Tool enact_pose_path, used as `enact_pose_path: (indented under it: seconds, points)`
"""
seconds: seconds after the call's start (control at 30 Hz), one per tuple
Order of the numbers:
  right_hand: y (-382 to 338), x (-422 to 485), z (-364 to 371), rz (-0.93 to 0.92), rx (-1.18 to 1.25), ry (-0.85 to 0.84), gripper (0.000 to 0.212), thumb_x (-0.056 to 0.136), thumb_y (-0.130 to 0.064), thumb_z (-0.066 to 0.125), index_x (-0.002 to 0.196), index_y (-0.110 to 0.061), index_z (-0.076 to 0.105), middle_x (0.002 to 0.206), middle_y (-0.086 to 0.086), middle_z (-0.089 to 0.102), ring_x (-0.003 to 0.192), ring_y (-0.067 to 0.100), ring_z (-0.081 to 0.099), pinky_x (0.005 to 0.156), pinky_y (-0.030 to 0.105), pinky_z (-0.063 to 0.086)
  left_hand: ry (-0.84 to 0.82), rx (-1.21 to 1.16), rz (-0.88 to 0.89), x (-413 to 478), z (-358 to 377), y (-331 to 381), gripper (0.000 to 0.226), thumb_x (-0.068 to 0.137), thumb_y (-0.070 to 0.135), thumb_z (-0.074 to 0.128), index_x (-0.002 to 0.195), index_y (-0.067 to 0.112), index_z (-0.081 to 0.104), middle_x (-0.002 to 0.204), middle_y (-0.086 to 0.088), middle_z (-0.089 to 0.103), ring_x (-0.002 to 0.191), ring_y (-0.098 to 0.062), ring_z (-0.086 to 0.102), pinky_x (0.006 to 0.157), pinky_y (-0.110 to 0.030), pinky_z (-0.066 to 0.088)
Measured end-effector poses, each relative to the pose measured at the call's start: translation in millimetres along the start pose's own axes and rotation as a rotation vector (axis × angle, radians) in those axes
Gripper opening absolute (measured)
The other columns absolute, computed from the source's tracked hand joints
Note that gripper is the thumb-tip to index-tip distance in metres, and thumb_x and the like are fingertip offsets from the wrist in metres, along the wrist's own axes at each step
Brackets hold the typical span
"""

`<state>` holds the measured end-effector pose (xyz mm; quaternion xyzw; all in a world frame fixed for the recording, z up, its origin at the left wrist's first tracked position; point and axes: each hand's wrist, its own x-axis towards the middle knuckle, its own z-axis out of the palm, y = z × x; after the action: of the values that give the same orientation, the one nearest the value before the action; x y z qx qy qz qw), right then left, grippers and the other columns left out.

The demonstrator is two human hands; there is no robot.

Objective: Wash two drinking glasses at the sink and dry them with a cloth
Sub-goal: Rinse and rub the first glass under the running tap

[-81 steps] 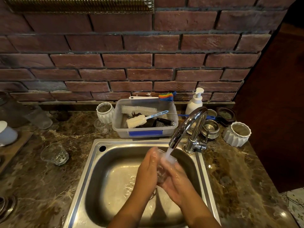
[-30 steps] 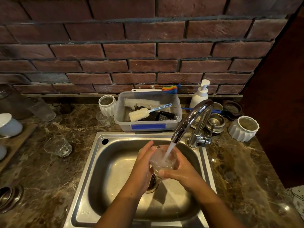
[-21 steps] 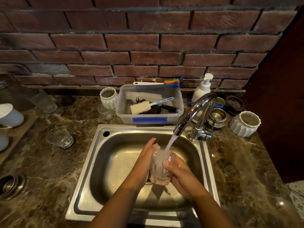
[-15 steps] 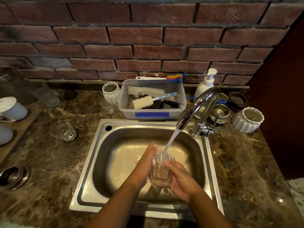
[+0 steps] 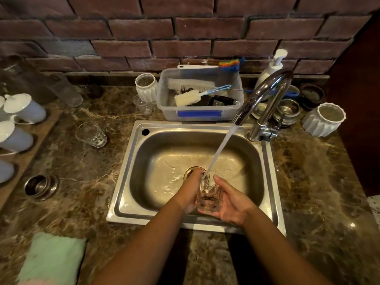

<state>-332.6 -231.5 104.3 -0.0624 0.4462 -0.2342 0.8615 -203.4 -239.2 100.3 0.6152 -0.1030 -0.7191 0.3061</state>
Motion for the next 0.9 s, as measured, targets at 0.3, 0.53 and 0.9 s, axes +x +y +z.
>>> enact_pose_path:
  seconds: [0.3,0.53,0.9]
  points:
    - [-2,-5,-10,-0.166,-0.157,0.012,0.06,0.072,-0.029,0.081,0.124,-0.006,0.064,0.115,0.022,0.072,0.105,0.038,0.069,0.09,0.055,0.058,-0.051,-0.014,0.018,-6,1,-8,0.067,0.101,0.061,0.031,0.091,0.01,0.074,0.099,-0.016,0.072,0.09,-0.032,0.07,0.08,-0.039,0.056]
    - [-8,-30,-11,-0.525,-0.633,0.066,0.059,0.069,-0.011,0.084,0.119,-0.028,0.058,0.102,-0.01,0.075,0.098,0.015,0.074,0.077,0.03,0.06,-0.121,-0.247,-0.141,-12,11,-13,0.058,0.099,0.057,0.04,0.109,0.012,0.074,0.11,-0.017,0.076,0.1,-0.035,0.072,0.09,-0.053,0.056]
    - [-77,-79,-9,-0.409,-1.854,-0.09,0.083,0.072,-0.03,0.084,0.141,-0.036,0.039,0.116,-0.005,0.055,0.104,0.009,0.057,0.084,0.022,0.052,-0.141,0.097,0.005,-23,34,-23,0.038,0.101,0.048,0.05,0.112,0.016,0.068,0.102,-0.004,0.075,0.088,-0.029,0.075,0.086,-0.053,0.057]
